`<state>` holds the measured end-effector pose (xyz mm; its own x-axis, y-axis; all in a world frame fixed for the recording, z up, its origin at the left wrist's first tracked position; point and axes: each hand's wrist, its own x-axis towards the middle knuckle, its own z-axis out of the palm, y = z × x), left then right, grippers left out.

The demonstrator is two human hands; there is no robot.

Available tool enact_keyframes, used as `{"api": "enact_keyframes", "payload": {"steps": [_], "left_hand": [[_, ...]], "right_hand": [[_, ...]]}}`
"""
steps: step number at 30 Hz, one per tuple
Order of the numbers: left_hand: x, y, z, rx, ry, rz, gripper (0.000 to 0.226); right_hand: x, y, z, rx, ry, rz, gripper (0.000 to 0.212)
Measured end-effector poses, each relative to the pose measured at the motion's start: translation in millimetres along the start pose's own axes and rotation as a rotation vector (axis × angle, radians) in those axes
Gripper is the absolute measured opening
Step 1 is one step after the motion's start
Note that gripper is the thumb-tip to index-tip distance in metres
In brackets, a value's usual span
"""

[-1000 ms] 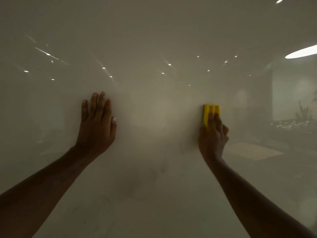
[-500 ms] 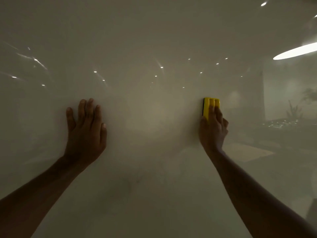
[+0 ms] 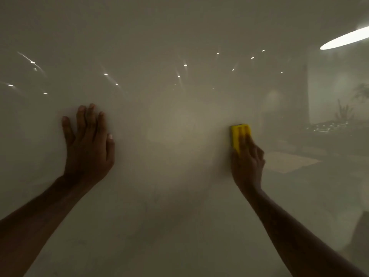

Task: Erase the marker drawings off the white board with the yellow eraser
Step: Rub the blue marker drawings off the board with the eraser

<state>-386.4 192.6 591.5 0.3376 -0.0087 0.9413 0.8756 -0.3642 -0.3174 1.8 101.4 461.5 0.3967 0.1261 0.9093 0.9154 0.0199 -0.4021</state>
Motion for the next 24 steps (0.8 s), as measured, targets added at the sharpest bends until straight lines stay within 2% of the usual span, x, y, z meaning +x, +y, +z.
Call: {"api": "enact_keyframes", "payload": {"steps": [2, 3, 5, 7, 9, 12, 14, 16, 19, 21, 22, 24], "left_hand": [[-1.8, -1.8, -0.8, -0.003, -0.007, 0.018, 0.055], [-2.9, -3.0, -1.5, -0.008, -0.012, 0.025, 0.055], [-6.1, -4.7, -2.7, -0.020, -0.018, 0.035, 0.055], [-10.4, -5.4, -4.0, -0.035, -0.020, 0.041, 0.055], [-13.3, -4.8, -5.2, -0.057, -0.026, 0.043, 0.055], [-20.1, -9.3, -7.8, -0.081, -0.027, 0.043, 0.055], [-27.9, -18.0, -10.2, -0.095, -0.023, 0.042, 0.055], [-39.6, -31.1, -14.2, -0.097, -0.020, 0.045, 0.055], [-60.3, -58.5, -23.1, -0.075, -0.035, 0.065, 0.055], [-74.5, -79.0, -29.4, -0.060, -0.064, 0.068, 0.055], [-81.3, -88.8, -32.4, -0.055, -0.075, 0.062, 0.055], [-96.7, -108.6, -38.6, -0.049, -0.097, 0.048, 0.056]], "right_hand": [[-1.5, -11.2, 1.7, 0.079, 0.040, 0.306, 0.060], [-10.0, -23.8, 4.3, 0.097, 0.051, 0.384, 0.060], [-42.1, -55.0, 11.7, 0.090, 0.051, 0.325, 0.063], [-85.8, -86.5, 22.4, 0.088, -0.011, 0.082, 0.063], [-126.6, -114.0, 30.9, 0.110, -0.100, -0.238, 0.059], [-163.8, -139.3, 33.7, 0.121, -0.327, -0.724, 0.061], [-152.9, -137.5, 31.9, 0.114, -0.380, -0.870, 0.062], [-123.0, -128.0, 30.6, 0.112, -0.298, -0.719, 0.065], [-77.0, -118.3, 25.4, 0.058, -0.060, -0.048, 0.064], [-75.7, -129.5, 26.7, 0.100, 0.046, 0.281, 0.057], [-84.4, -142.0, 29.2, 0.124, 0.075, 0.336, 0.055], [-121.2, -175.2, 38.0, 0.101, 0.057, 0.267, 0.057]]}}
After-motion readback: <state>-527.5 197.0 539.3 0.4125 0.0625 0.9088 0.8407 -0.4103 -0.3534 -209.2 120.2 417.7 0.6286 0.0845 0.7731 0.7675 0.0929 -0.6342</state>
